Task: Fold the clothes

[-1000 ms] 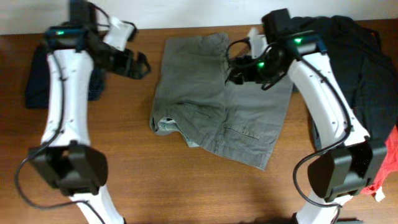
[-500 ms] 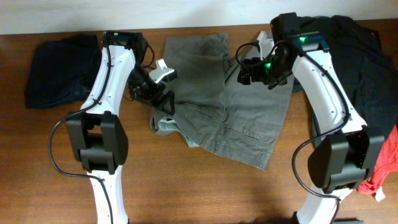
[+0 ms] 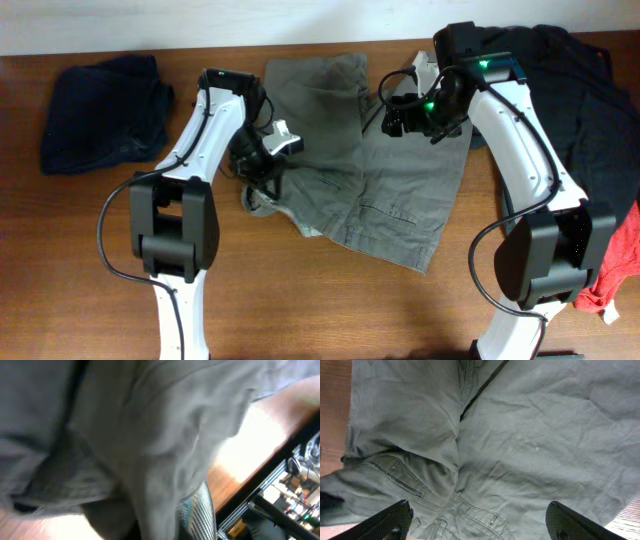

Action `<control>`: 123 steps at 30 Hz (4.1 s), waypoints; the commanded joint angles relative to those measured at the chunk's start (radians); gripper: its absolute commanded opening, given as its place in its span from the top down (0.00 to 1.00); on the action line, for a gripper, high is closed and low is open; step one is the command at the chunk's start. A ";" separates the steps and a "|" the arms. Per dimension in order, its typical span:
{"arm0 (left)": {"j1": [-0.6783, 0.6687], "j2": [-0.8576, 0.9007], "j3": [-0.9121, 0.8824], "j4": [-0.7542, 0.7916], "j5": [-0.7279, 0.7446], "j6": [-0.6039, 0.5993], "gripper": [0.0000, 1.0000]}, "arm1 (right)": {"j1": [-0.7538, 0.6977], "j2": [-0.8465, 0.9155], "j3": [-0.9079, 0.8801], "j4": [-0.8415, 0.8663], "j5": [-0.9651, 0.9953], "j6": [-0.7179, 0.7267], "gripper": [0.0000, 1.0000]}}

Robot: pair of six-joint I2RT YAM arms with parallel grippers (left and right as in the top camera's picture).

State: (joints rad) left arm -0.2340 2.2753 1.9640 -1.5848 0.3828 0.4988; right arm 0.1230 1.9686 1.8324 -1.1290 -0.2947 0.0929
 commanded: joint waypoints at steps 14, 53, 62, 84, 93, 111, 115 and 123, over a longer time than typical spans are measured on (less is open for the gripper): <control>0.283 -0.068 0.008 0.129 -0.247 -0.328 0.91 | -0.047 0.014 -0.004 0.015 0.023 -0.007 0.10; 0.172 -0.169 0.042 0.235 -0.056 -0.330 0.07 | -0.087 0.163 -0.004 0.193 0.169 -0.064 0.26; 0.004 -0.169 -0.100 0.208 -0.045 -0.330 0.75 | -0.087 0.213 -0.004 0.204 0.168 -0.067 0.94; -0.010 -0.169 -0.599 0.524 -0.227 -0.583 0.99 | -0.093 0.220 -0.004 0.214 0.168 -0.066 0.96; 0.152 -0.169 -0.698 0.557 -0.220 -0.670 0.99 | -0.093 0.220 -0.004 0.214 0.168 -0.059 0.89; 0.198 -0.324 -0.603 0.570 -0.163 -0.550 0.99 | -0.091 0.239 -0.120 0.036 0.008 -0.027 0.96; 0.196 -0.426 -0.599 0.595 -0.163 -0.550 0.99 | -0.093 0.239 -0.207 0.082 0.018 0.010 0.96; 0.196 -0.555 -0.599 0.663 -0.163 -0.550 0.82 | -0.093 0.239 -0.258 0.069 0.125 0.136 0.96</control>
State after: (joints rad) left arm -0.0345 1.7554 1.3510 -0.9333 0.2298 -0.0654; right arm 0.0364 2.1956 1.5982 -1.0397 -0.2592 0.1410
